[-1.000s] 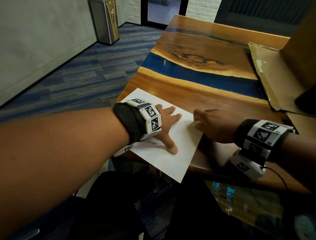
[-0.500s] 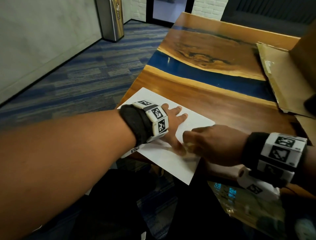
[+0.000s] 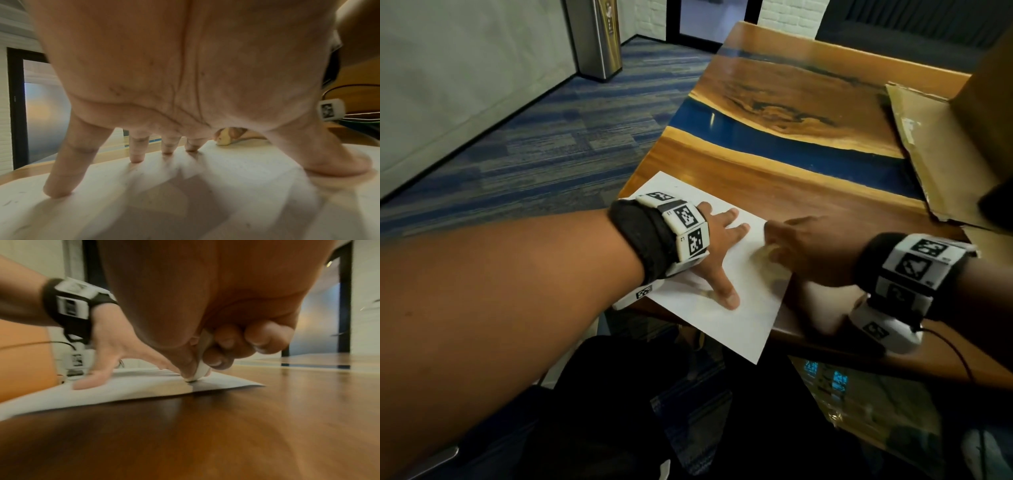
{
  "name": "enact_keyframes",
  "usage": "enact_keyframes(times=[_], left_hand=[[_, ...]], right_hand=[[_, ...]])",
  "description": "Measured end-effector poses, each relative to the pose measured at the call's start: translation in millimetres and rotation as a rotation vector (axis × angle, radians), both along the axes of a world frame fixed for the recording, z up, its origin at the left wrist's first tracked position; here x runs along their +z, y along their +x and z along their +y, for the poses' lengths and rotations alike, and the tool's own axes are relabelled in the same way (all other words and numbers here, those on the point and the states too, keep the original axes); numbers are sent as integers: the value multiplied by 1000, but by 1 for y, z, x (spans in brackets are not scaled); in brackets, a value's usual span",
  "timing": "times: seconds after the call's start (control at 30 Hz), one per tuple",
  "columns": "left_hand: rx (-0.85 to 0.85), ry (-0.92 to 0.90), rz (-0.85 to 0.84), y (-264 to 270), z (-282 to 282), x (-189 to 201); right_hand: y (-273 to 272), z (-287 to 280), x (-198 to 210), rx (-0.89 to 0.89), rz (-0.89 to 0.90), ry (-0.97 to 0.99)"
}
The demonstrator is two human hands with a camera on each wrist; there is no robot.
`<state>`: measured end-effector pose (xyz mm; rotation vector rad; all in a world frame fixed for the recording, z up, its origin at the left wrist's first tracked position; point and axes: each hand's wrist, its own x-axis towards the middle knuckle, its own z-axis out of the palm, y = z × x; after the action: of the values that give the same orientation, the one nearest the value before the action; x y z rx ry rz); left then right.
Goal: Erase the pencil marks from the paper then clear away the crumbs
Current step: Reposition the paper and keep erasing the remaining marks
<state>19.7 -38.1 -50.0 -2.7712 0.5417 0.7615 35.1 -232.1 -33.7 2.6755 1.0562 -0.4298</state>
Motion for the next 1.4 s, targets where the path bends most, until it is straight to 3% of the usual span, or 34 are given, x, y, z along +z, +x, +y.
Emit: enact_keyframes(times=[0.07, 0.2, 0.33, 0.4, 0.5, 0.67, 0.8, 0.97, 1.1, 1.17, 1.27, 1.4], left_hand=[[2, 4, 3, 0, 0, -1], [14, -21, 12, 0, 0, -1], [4, -13, -6, -2, 0, -1], [13, -17, -4, -1, 1, -2], [21, -33, 8, 1, 2, -3], [3, -24, -9, -2, 2, -2], [14, -49, 0, -2, 1, -3], [7, -37, 2, -4, 2, -1], [16, -52, 12, -2, 2, -3], [21, -60, 13, -2, 2, -2], [11, -49, 1, -4, 3, -3], [25, -71, 8, -3, 3, -3]], right_hand=[[-1, -1, -1, -13, -17, 25], [-34, 12, -8, 202, 161, 103], [7, 2, -3, -53, -63, 9], [0, 3, -7, -14, -38, 48], [-29, 9, -16, 179, 140, 144], [6, 4, -9, -36, -55, 63], [-29, 14, -13, 197, 117, 154], [2, 14, -9, -68, -1, 114], [-31, 19, -17, 182, 156, 201], [-19, 19, -13, 99, 142, 163], [6, 13, -10, -58, -42, 82], [-30, 21, -12, 188, 124, 178]])
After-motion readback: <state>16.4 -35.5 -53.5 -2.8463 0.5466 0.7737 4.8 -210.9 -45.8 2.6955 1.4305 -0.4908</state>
